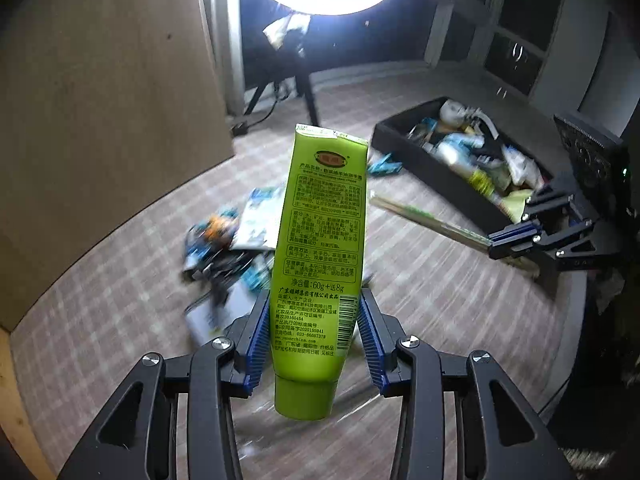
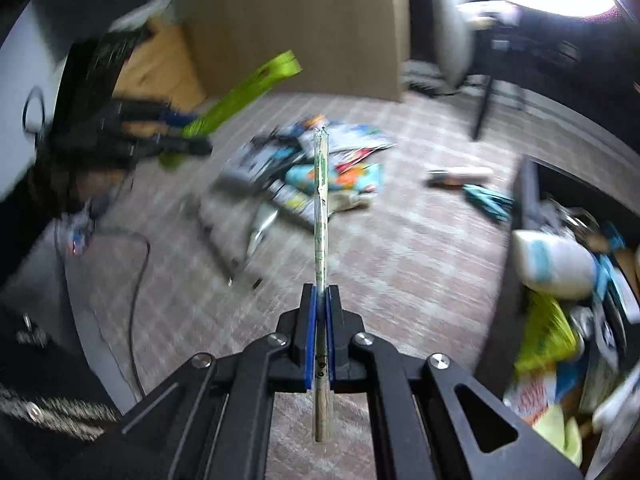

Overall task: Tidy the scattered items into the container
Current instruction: 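Carry green tube and wooden stick over black tray and open both grippers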

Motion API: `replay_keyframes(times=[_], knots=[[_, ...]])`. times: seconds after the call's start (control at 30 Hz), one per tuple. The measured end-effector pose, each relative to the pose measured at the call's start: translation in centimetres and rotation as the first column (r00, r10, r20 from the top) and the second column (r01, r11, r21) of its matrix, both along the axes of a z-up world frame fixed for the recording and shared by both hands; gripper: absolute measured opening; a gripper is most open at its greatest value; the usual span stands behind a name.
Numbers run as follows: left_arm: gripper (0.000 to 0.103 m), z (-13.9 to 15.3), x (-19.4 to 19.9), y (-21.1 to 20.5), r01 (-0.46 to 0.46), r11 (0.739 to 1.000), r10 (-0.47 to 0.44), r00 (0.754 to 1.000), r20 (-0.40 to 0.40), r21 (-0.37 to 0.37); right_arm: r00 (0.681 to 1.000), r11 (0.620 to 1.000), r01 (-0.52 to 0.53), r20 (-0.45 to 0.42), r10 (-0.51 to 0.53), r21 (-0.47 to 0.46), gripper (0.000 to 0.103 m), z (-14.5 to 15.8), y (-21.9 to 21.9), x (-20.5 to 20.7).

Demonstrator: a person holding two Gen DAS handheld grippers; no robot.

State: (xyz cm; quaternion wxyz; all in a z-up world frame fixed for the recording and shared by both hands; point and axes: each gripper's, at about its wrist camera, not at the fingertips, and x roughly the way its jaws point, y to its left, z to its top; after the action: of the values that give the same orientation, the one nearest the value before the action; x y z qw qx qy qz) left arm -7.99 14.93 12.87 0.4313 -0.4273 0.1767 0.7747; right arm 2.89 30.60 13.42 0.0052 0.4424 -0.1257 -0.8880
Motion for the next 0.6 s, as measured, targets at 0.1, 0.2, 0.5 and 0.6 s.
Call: replay_keyframes(times=[0.1,0.2,0.5,0.6], knots=[[0.039,0.2,0.4,2.4,-0.001,1.000,0.001,1.000,0.000,0.026,0.988,0.989,0.144,-0.054,-0.146,-0.042,0.004,0.8,2.3,2.3],[0.039,0.4,1.0,5.3,0.014,0.998,-0.015,1.000,0.019,0.065,0.952,0.956,0.287,-0.096,-0.291,-0.057,0.004,1.7,4.7,5.2],[0.039,2.6,5.0,16.1,0.142,0.977,-0.143,0.990,0.000,0.156,0.782,0.788,0.616,-0.118,-0.611,0.000,0.004,4.2,12.5,14.8],[0.039,3.0,6.7,19.7,0.190,0.966,-0.193,0.981,0.000,0.173,0.740,0.739,0.671,-0.109,-0.664,0.056,0.004,4.2,14.7,16.9]])
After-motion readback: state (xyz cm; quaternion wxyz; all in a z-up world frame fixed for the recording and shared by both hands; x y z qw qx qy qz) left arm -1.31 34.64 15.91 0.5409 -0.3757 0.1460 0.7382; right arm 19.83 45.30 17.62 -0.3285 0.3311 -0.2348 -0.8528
